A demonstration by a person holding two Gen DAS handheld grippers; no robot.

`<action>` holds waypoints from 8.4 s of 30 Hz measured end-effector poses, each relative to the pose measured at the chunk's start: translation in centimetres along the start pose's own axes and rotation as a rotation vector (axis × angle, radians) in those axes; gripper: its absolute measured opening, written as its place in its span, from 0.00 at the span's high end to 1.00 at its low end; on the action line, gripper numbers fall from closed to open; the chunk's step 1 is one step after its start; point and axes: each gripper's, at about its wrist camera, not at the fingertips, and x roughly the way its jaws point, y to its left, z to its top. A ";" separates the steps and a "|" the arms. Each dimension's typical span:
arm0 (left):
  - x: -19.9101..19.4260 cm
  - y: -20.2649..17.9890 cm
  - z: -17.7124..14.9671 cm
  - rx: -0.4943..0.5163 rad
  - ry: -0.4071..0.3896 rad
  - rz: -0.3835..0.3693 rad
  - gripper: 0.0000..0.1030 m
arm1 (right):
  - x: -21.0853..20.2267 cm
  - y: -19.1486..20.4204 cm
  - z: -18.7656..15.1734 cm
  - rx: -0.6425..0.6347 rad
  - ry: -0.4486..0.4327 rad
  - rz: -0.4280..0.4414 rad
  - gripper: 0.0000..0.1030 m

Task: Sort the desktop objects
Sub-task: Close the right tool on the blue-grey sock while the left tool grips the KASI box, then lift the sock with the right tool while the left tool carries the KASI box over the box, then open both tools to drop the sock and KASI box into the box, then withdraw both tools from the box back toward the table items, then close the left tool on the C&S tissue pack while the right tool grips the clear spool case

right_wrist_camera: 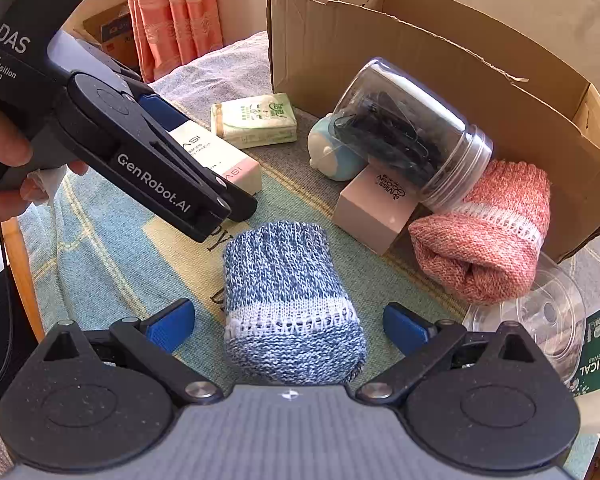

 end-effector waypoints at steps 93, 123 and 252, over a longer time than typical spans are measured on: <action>-1.5 -1.3 20.6 0.153 -0.234 -0.083 0.16 | -5.5 -17.4 16.0 0.109 -0.207 -0.232 0.39; -8.0 -1.5 14.8 0.163 -0.220 -0.045 0.07 | -11.8 -12.2 11.5 0.098 -0.272 -0.237 0.00; 2.3 2.2 4.7 -0.146 0.014 0.077 0.01 | -3.3 -7.4 -2.5 0.242 0.049 0.048 0.00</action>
